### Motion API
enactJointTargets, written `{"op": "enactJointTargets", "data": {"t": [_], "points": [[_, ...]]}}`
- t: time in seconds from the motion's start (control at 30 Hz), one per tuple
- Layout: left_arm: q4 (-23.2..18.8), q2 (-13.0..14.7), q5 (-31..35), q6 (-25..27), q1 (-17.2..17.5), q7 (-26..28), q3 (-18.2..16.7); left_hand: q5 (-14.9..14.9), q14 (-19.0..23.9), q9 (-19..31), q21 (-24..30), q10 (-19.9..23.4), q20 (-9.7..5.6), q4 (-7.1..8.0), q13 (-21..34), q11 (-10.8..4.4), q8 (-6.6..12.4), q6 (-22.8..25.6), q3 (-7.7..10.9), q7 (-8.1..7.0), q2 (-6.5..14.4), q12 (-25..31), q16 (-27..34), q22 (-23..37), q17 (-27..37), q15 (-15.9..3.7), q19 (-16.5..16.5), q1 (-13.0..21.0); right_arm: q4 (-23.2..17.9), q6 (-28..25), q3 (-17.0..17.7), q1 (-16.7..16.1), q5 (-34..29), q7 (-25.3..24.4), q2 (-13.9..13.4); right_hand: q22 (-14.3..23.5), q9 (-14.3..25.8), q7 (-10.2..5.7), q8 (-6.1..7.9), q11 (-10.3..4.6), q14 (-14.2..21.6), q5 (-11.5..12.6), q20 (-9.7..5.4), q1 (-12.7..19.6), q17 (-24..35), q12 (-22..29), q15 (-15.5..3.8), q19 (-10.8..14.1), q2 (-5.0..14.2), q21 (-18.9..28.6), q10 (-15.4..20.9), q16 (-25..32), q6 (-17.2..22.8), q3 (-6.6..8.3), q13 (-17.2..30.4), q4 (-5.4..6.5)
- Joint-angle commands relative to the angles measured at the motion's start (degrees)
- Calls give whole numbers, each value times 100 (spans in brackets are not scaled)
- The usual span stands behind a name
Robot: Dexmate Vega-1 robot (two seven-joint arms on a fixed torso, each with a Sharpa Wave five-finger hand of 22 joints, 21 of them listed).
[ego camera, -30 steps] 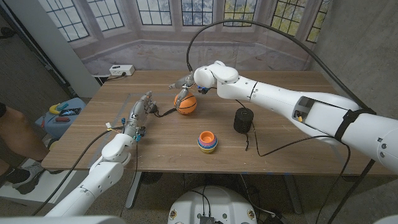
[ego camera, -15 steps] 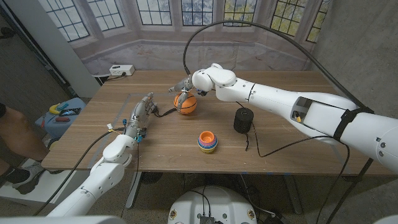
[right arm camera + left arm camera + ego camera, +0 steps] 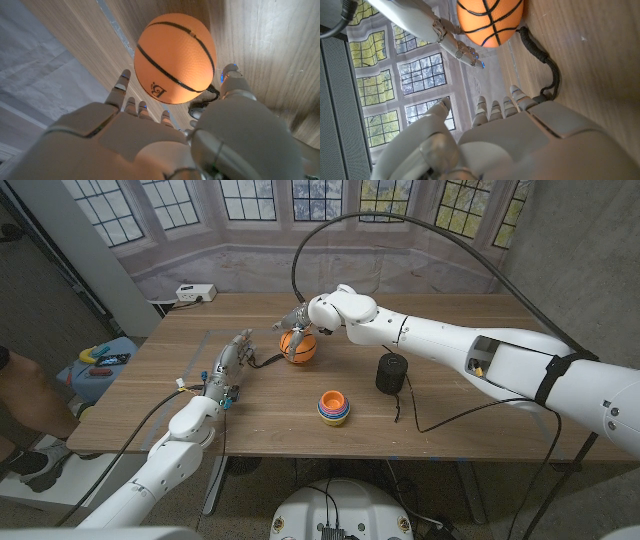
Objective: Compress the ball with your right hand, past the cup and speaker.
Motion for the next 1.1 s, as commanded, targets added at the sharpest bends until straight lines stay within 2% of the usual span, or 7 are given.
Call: {"op": "enactJointTargets", "data": {"t": [0.03, 0.27, 0.53, 1.0, 1.1], "points": [[-50, 24, -9, 35, 77, 30, 8, -18, 76, 31, -24, 88, -13, 3, 29, -33, 92, 310, 75, 105, -3, 53, 25, 33, 9, 9, 90, -61, 239, 123, -54, 9, -127, -53, 114, 29, 22, 23, 27, 43, -117, 38, -11, 56, 16, 49, 61, 61, 11, 34, -917, 34, -1454, -17, 25, 21], [10, -25, -14, 12, 49, 6, 43, -18, 109, 39, -21, 113, -29, 2, 30, -31, 106, 399, 89, 114, -6, 58, 29, 33, 8, 4, 120, -76, 379, 202, -81, 32, -102, -38, 183, 29, 29, 53, 48, 52, -98, 43, -10, 71, 24, 81, 61, 90, 32, 33, -879, 44, -1438, -15, 51, 30], [21, -31, -6, 23, 35, 8, 63, -18, 114, 43, -24, 120, -25, 1, 31, -26, 95, 402, 98, 109, -6, 57, 26, 34, 8, 7, 124, -84, 464, 277, -109, 25, -121, -92, 182, 28, 46, 25, 98, -64, -44, 45, -7, 91, 41, 165, 64, 134, 58, 26, -785, 64, -1369, -19, 116, 46], [3, -37, 9, 64, 16, 24, 103, -18, 120, 53, -32, 127, -17, -4, 32, -17, 69, 418, 121, 104, -8, 52, 17, 34, 7, 6, 132, -104, 517, 373, -109, -21, -139, -201, 156, 32, 77, 39, 173, -157, 92, 44, -12, 150, 67, 312, 52, 216, 96, 28, -665, 99, -1240, -14, 240, 47], [-2, -45, 8, 72, 21, 33, 111, -18, 122, 54, -34, 131, -18, -7, 32, -23, 65, 424, 126, 103, -9, 51, 16, 34, 7, 12, 133, -108, 517, 417, -117, -33, -167, -271, 137, 33, 94, 36, 212, -232, 164, 47, -14, 215, 77, 391, 40, 264, 114, 33, -608, 112, -1164, 1, 309, 32]]}}
